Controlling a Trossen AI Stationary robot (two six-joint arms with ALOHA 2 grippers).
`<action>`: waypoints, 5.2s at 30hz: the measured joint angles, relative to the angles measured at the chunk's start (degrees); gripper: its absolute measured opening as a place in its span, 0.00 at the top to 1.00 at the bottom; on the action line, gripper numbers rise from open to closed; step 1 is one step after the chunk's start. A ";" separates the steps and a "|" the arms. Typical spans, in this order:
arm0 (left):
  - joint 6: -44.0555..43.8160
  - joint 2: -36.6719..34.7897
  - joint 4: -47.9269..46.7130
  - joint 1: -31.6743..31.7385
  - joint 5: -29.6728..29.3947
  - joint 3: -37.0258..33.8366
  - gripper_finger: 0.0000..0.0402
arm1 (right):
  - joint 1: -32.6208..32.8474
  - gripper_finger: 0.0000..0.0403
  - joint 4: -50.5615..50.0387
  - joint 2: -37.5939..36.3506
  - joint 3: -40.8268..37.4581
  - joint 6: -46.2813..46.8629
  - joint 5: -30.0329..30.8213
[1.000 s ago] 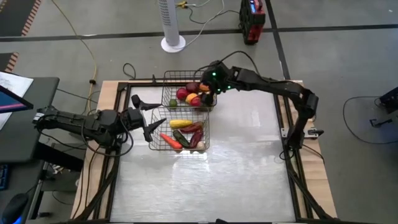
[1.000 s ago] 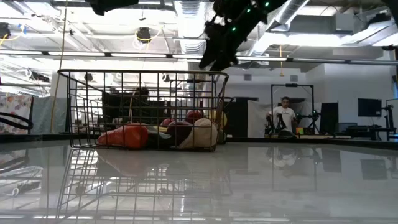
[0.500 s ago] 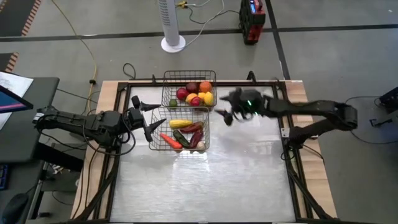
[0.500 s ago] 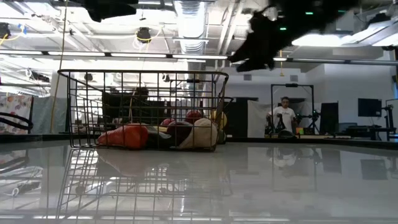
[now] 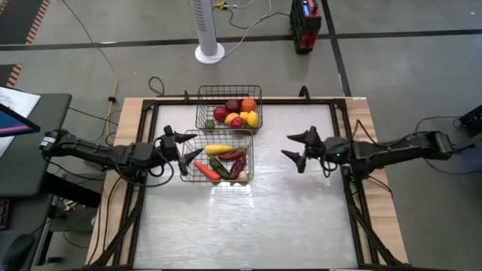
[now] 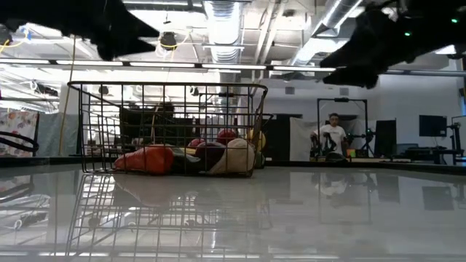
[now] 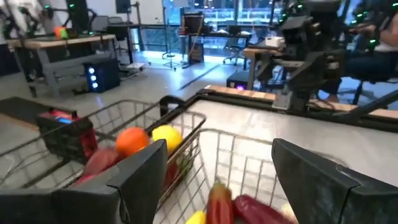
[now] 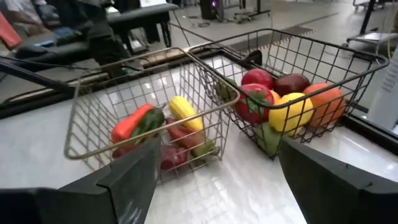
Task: Sort produce into baskets
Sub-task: Return to Home Position
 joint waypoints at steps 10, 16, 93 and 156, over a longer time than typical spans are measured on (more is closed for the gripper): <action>-1.57 -11.54 -4.89 0.00 -1.31 -3.70 0.31 | 1.09 0.13 1.35 -12.83 -11.35 0.70 0.81; -1.48 -16.58 -11.58 -0.04 -1.34 -3.69 0.31 | -0.66 0.13 1.09 -18.93 -14.87 -0.56 -1.19; -2.42 -38.93 -20.98 -0.57 3.50 -16.54 0.31 | -7.98 0.22 -6.95 -32.68 -19.57 1.37 -5.14; -2.41 -38.91 -21.03 -0.57 3.49 -16.58 0.31 | -7.98 0.22 -6.93 -32.68 -19.57 1.36 -5.14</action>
